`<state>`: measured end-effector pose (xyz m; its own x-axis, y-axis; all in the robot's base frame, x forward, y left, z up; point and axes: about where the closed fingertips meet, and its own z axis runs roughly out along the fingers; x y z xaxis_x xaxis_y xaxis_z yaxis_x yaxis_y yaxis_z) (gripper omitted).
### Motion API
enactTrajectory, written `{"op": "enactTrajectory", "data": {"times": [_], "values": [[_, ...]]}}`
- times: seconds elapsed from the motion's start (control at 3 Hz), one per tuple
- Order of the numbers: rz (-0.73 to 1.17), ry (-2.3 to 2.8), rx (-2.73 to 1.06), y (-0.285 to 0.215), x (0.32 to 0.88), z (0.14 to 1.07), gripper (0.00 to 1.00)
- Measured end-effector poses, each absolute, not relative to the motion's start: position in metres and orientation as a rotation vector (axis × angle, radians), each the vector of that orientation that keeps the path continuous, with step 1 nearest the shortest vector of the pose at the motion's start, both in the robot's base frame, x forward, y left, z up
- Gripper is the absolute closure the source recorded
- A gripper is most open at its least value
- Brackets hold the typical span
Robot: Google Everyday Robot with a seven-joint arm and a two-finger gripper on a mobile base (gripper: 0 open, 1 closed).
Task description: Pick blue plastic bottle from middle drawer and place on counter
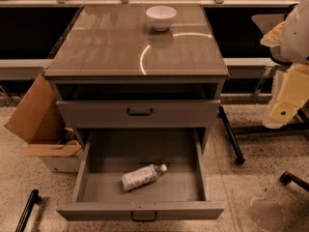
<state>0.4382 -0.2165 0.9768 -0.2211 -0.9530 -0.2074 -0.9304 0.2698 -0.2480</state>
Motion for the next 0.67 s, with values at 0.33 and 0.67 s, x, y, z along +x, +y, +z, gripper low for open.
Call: {"op": "enactTrajectory", "data": {"times": [0.33, 0.67], "values": [[-0.101, 2.23, -1.723, -0.216, 0.438, 0.977, 0.0], [-0.01, 2.171, -1.781, -0.203, 0.431, 0.951, 0.0]]}}
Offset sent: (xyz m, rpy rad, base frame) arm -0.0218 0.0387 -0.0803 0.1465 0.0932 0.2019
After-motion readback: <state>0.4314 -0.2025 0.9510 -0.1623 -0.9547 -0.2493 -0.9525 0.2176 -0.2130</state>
